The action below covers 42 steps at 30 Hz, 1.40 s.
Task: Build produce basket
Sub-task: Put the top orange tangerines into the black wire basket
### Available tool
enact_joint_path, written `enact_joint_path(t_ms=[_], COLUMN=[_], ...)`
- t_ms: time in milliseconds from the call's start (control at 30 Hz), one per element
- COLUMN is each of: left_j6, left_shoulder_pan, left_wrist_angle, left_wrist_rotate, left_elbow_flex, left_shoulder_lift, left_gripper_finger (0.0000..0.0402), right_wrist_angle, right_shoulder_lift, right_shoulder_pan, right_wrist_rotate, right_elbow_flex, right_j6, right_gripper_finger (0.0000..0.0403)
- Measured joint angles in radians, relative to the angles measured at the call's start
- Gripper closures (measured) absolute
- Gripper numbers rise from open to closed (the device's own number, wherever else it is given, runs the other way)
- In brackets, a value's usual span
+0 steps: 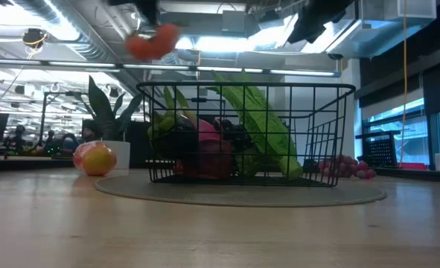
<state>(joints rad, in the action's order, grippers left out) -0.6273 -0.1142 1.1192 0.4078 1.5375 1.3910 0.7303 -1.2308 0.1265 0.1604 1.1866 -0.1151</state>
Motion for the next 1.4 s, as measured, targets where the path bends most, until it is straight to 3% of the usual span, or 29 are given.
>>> enact_joint_path(t_ms=[167,300,467,633,900,1400], left_j6=[0.173,0.255,0.336,0.353,0.402,0.402], left_shoulder_pan=[0.006,0.032,0.063,0.081,0.083,0.103], left_wrist_angle=[-0.203,-0.346,-0.457,-0.501,-0.527,-0.555], left_wrist_rotate=[-0.026,-0.133,-0.213,-0.290,-0.298,-0.320], left_elbow_flex=[0.000,0.000,0.000,0.000,0.000,0.001], left_shoulder_lift=[0.094,0.163,0.253,0.347,0.446,0.512], left_gripper_finger=[0.0401,0.0401,0.0401,0.0401,0.0401,0.0401], right_wrist_angle=[0.016,0.038,0.081,0.110,0.133,0.136], right_shoulder_lift=[0.004,0.004,0.004,0.004,0.006,0.006], right_shoulder_pan=[0.000,0.000,0.000,0.000,0.000,0.000], right_wrist_rotate=[0.049,0.125,0.130,0.130,0.130,0.130], right_elbow_flex=[0.000,0.000,0.000,0.000,0.000,0.000], right_j6=[-0.004,-0.027,-0.027,-0.028,-0.029,-0.046], right_gripper_finger=[0.0318,0.0318,0.0318,0.0318,0.0318,0.0318])
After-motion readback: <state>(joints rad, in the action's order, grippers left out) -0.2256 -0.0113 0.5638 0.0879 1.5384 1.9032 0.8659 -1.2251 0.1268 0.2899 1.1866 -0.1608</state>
